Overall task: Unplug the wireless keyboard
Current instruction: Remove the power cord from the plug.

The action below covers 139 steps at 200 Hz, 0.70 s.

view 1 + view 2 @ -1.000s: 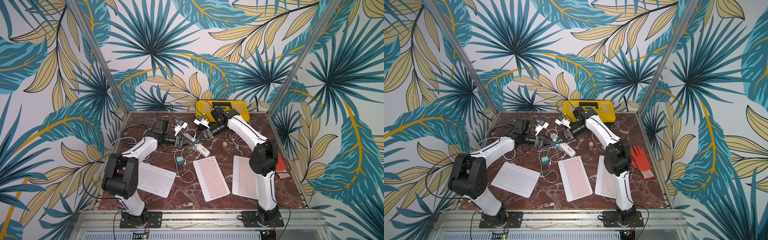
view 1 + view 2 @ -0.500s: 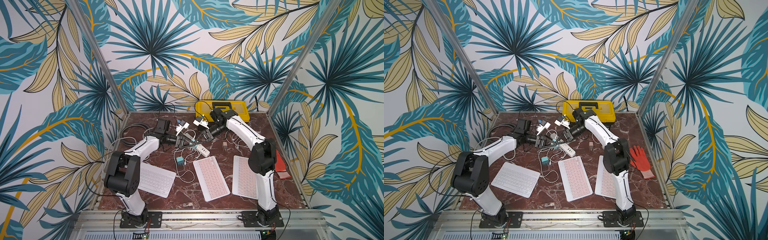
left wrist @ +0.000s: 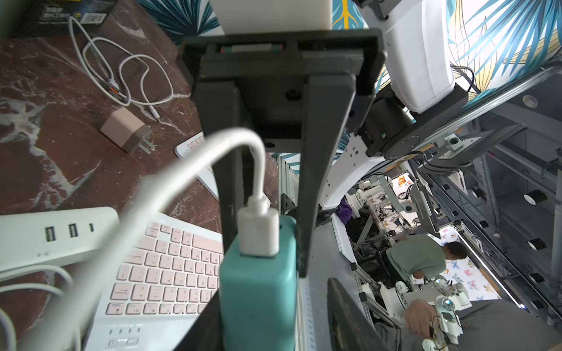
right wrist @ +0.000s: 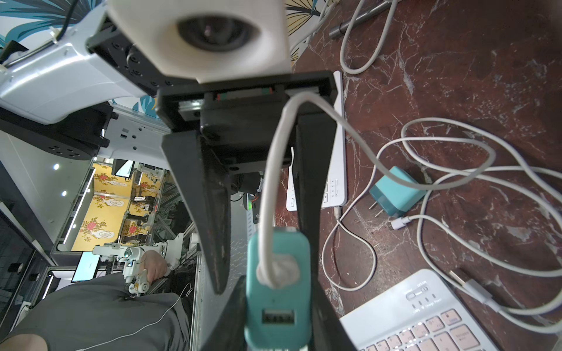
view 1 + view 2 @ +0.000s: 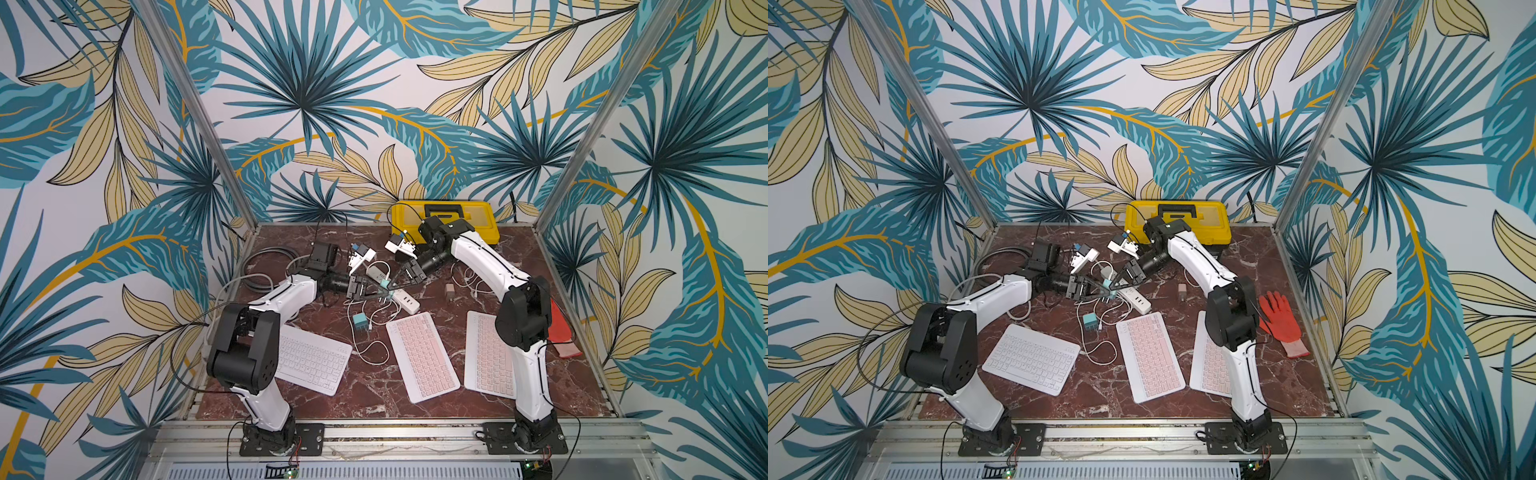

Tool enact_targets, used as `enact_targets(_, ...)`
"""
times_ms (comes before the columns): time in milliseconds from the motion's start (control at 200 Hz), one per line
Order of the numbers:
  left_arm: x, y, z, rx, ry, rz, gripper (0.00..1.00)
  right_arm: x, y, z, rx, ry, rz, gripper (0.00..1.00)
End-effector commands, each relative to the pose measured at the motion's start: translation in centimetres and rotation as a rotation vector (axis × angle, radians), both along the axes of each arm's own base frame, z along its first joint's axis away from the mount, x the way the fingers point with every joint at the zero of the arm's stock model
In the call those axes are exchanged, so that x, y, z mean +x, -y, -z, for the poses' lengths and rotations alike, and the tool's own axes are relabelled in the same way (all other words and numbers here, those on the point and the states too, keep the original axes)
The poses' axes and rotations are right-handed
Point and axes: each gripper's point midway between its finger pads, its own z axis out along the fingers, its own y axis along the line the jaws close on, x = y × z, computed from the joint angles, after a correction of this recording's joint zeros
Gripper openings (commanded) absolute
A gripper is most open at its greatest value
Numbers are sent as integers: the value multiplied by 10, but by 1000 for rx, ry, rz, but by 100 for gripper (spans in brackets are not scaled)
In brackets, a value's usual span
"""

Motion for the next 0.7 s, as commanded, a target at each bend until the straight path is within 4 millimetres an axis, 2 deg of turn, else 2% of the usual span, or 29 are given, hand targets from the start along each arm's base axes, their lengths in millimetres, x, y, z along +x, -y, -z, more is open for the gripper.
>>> enact_targets(0,-14,-4,-15,-54,28,41,53,10,1,9,-6,15,4,23)
enact_targets(60,-13,-6,-13,-48,24,31,52,10,0,9,-5,15,4,23)
enact_targets(225,-7,-7,-10,-43,21,19,40,10,0,12,-10,1,2,23)
enact_targets(360,-1,-6,-13,-47,17,21,34,4,-3,15,-11,-16,-16,23)
enact_targets(446,1,-5,-16,-50,21,24,35,-3,-4,19,-26,-17,-40,23)
enact_targets(596,0,-5,-20,-58,27,31,40,-2,-5,25,-42,-33,-37,23)
enact_targets(691,-3,-5,-19,-61,12,36,37,-2,-5,25,-40,-32,-35,23)
